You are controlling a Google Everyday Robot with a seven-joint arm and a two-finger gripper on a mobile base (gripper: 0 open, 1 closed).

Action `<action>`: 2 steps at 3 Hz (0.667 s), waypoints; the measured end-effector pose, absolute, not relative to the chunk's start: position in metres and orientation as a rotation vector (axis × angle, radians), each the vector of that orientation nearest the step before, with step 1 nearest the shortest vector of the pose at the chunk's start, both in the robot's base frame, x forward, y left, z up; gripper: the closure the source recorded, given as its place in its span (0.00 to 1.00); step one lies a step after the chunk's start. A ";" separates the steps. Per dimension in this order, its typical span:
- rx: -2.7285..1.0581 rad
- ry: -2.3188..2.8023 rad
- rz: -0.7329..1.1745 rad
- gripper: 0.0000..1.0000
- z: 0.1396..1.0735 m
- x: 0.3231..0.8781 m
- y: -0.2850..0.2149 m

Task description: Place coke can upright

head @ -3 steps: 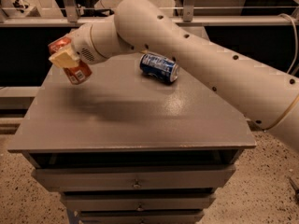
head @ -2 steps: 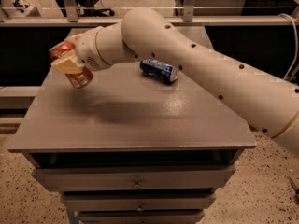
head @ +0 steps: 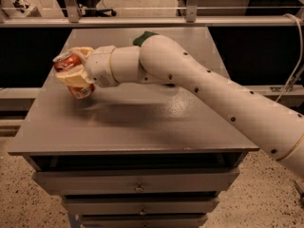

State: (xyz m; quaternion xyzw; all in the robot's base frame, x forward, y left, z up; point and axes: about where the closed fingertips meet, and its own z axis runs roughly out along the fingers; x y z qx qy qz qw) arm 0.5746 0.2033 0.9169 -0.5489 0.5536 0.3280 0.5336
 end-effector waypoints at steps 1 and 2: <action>-1.263 1.250 0.848 0.58 0.909 0.566 0.191; -1.249 1.191 0.883 0.35 0.904 0.558 0.180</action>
Offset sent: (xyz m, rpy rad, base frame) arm -0.0251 -0.0416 -0.0187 0.2012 -0.0437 0.0897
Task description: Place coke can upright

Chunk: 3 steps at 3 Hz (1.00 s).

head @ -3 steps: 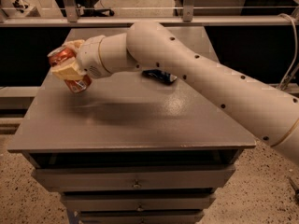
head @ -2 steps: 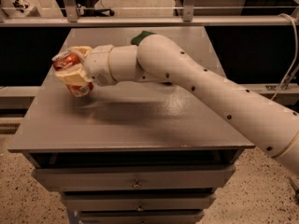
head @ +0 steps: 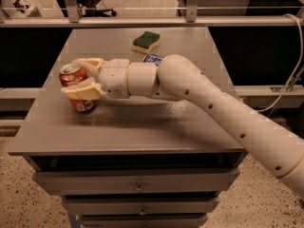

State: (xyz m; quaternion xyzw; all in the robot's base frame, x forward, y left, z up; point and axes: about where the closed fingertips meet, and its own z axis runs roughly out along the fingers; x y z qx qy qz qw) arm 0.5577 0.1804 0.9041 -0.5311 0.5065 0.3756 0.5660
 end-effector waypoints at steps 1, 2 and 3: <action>-1.252 1.146 0.898 0.12 0.902 0.548 0.171; -1.268 1.127 0.900 0.00 0.902 0.541 0.164; -1.314 1.129 0.896 0.00 0.903 0.536 0.159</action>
Offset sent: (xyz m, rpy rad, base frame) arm -0.0214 -0.0294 -0.0039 0.0250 -0.0489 0.0512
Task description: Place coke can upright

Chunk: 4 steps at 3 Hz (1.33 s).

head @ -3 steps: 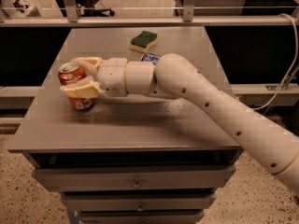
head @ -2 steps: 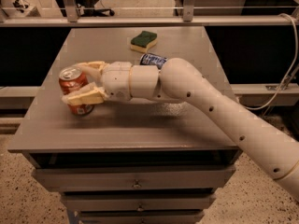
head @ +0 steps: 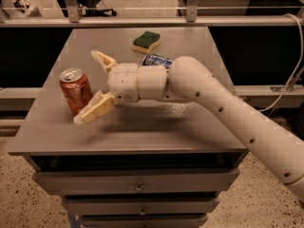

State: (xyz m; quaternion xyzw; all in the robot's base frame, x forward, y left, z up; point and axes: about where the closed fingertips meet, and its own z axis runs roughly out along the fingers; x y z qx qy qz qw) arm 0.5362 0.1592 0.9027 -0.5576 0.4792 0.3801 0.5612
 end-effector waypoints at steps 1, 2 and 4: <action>-1.352 1.143 0.873 0.00 0.909 0.534 0.155; -1.341 1.176 0.758 0.00 0.950 0.539 0.123; -1.241 1.238 0.574 0.00 1.021 0.543 0.065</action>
Offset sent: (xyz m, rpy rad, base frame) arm 0.0098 -0.0957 0.1168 -0.1505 -0.1452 -0.2274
